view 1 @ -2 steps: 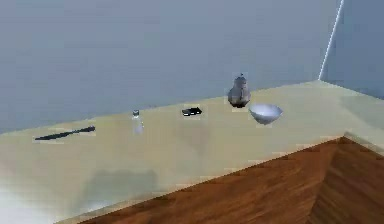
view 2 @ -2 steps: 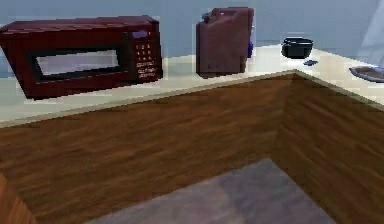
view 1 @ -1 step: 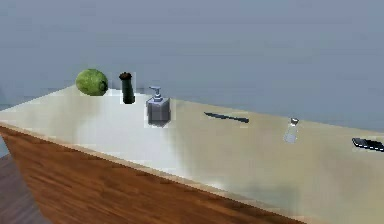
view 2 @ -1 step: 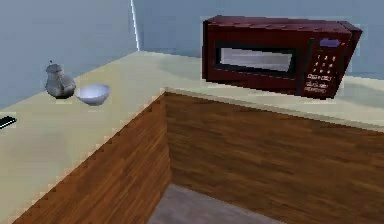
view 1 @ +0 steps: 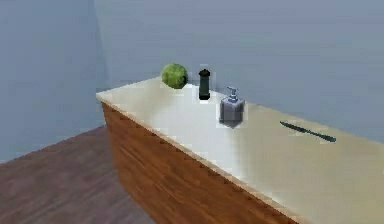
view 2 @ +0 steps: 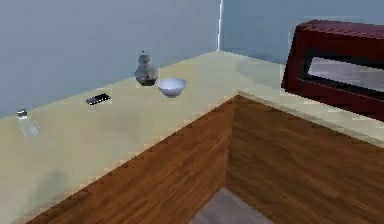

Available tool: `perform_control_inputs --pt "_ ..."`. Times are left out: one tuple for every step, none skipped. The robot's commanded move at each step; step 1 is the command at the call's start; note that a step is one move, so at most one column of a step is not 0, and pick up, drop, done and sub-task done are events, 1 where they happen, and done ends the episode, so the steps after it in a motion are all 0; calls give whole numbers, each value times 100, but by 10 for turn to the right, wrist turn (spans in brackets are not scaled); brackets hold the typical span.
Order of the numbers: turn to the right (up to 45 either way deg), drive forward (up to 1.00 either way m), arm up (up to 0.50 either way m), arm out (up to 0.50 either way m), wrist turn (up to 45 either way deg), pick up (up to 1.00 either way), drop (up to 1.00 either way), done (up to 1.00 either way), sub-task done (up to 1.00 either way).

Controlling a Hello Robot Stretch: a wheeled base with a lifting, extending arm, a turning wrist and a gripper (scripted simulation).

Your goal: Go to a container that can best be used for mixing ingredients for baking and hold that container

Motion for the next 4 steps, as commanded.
perform_control_inputs --pt "450 0 0 0 0 0 0 0 0" --pt "450 0 0 0 0 0 0 0 0" --pt "210 0 0 0 0 0 0 0 0" --pt "0 70 0 0 0 0 0 0 0"
